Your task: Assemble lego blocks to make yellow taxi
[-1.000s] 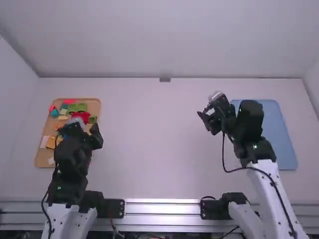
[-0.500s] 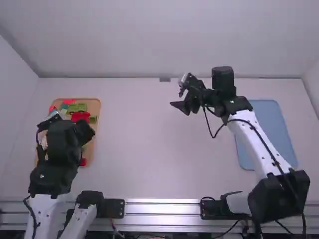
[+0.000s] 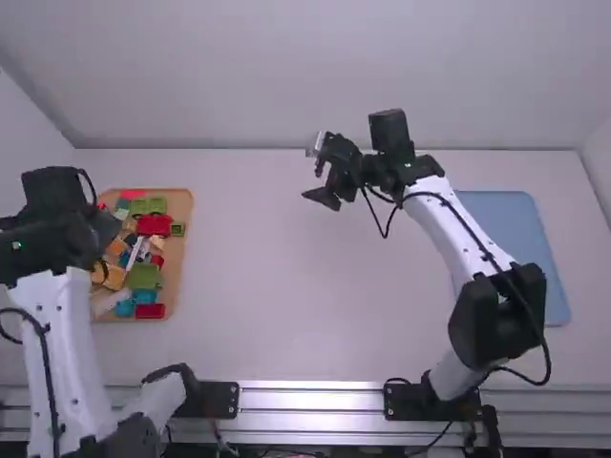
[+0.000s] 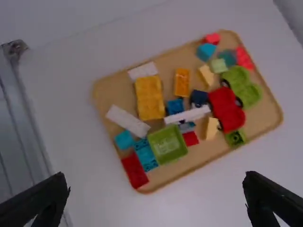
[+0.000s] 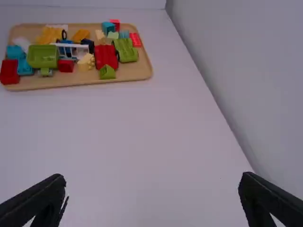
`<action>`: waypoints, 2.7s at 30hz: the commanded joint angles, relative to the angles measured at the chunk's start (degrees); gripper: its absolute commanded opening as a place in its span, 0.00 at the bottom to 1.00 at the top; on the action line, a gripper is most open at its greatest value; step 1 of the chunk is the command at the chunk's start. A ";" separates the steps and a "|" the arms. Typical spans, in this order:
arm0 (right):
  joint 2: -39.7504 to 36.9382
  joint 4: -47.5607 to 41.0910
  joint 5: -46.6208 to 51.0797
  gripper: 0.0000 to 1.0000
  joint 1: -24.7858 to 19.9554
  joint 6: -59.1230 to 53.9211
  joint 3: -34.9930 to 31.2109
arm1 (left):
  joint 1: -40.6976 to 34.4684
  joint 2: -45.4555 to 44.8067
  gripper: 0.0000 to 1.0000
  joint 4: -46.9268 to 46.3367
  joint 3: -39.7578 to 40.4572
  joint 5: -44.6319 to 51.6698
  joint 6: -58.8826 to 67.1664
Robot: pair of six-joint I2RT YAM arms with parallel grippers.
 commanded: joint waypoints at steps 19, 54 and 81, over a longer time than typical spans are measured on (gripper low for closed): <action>1.62 -0.35 -2.91 0.99 -1.05 -1.31 3.02 | 23.30 33.44 0.95 6.91 4.02 25.57 17.33; 1.62 0.46 -2.62 0.99 1.22 -0.24 3.02 | 22.99 44.50 0.84 34.45 -13.60 24.17 15.30; 1.62 -0.61 -2.67 0.99 1.16 -0.26 3.02 | 22.34 36.98 0.22 25.03 -6.97 27.23 18.34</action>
